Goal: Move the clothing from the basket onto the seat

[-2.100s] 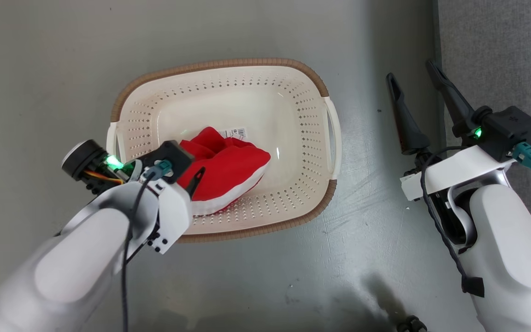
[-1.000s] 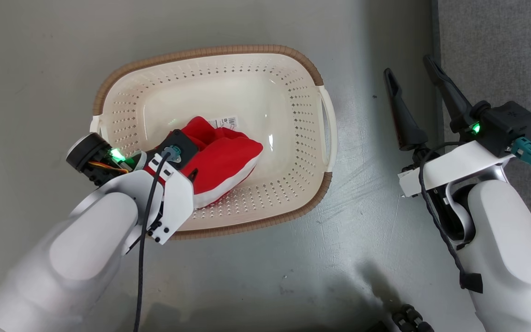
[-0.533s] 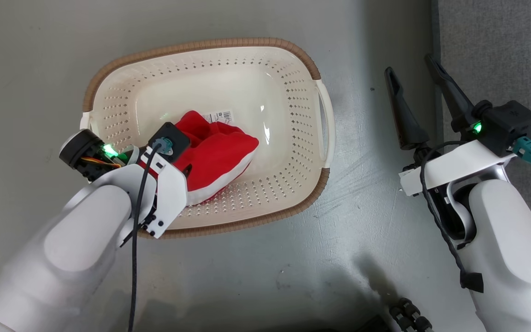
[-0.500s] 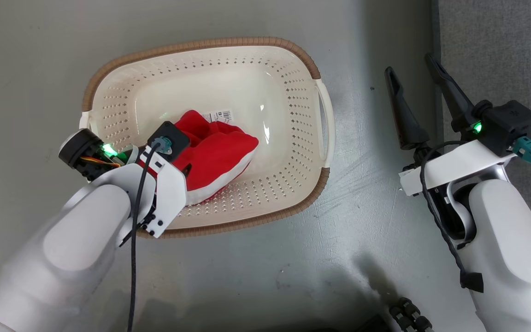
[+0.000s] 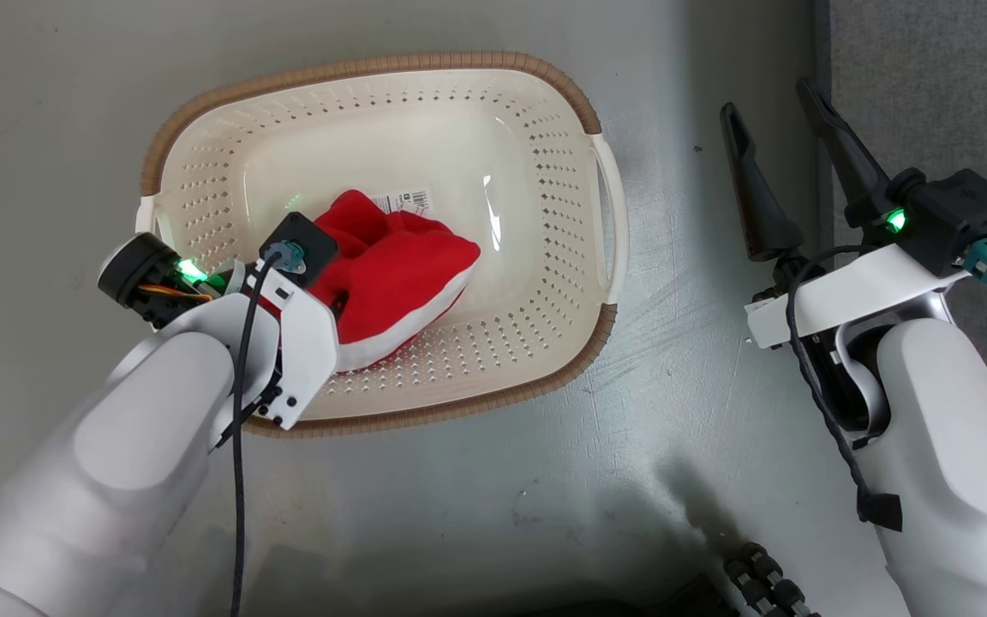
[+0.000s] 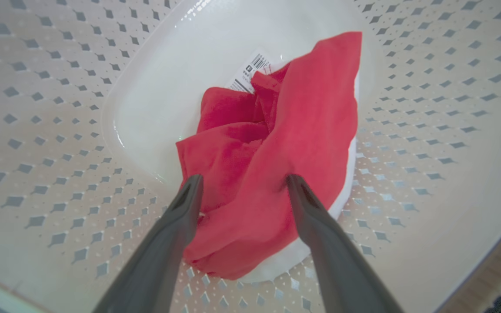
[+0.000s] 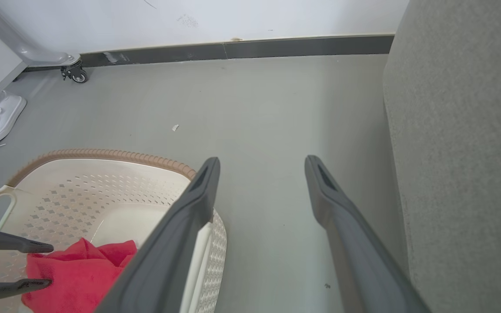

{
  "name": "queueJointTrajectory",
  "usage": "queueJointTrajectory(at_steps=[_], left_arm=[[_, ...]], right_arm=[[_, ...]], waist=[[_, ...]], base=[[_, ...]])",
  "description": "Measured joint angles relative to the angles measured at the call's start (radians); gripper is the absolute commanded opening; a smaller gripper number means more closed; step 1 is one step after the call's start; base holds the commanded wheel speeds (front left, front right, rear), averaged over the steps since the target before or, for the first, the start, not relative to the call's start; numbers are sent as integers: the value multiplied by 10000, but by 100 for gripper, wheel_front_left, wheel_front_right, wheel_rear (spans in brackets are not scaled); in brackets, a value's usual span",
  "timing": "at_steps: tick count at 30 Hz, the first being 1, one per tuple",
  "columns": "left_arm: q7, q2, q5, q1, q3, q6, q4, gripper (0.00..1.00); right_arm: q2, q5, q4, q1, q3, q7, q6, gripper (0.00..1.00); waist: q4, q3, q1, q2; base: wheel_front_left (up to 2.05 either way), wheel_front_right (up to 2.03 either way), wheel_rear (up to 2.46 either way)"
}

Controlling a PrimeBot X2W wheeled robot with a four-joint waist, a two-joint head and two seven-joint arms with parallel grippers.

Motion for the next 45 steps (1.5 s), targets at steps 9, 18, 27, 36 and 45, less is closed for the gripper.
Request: queueJointTrajectory(at_steps=[9,18,27,36,45], left_arm=[[-224,-151,-59,-177,-19,-13,219,0],[-349,-382,-443,-170,-215,-188,412,0],[-1043,-535,-688,-111,-305,-274,17,0],[-1960,-485,-815,306,-163,-276,-424,0],[-2890,-483,-1233,725,272,-276,-874,0]], right_arm=[[2,-2,-19,-143,-56,0,0,100],[0,-2,8,-145,-159,0,0,100],[0,-2,192,-143,-422,0,0,100],[-71,-33,314,-140,-683,0,0,100],[-159,-63,552,-76,-727,0,0,100]], waist=[[58,65,0,0],[151,-99,0,0],[377,-475,0,0],[701,-989,0,0],[1040,-1688,0,0]], base=[[0,0,0],[0,0,0],[0,0,0],[0,0,0],[0,0,0]])
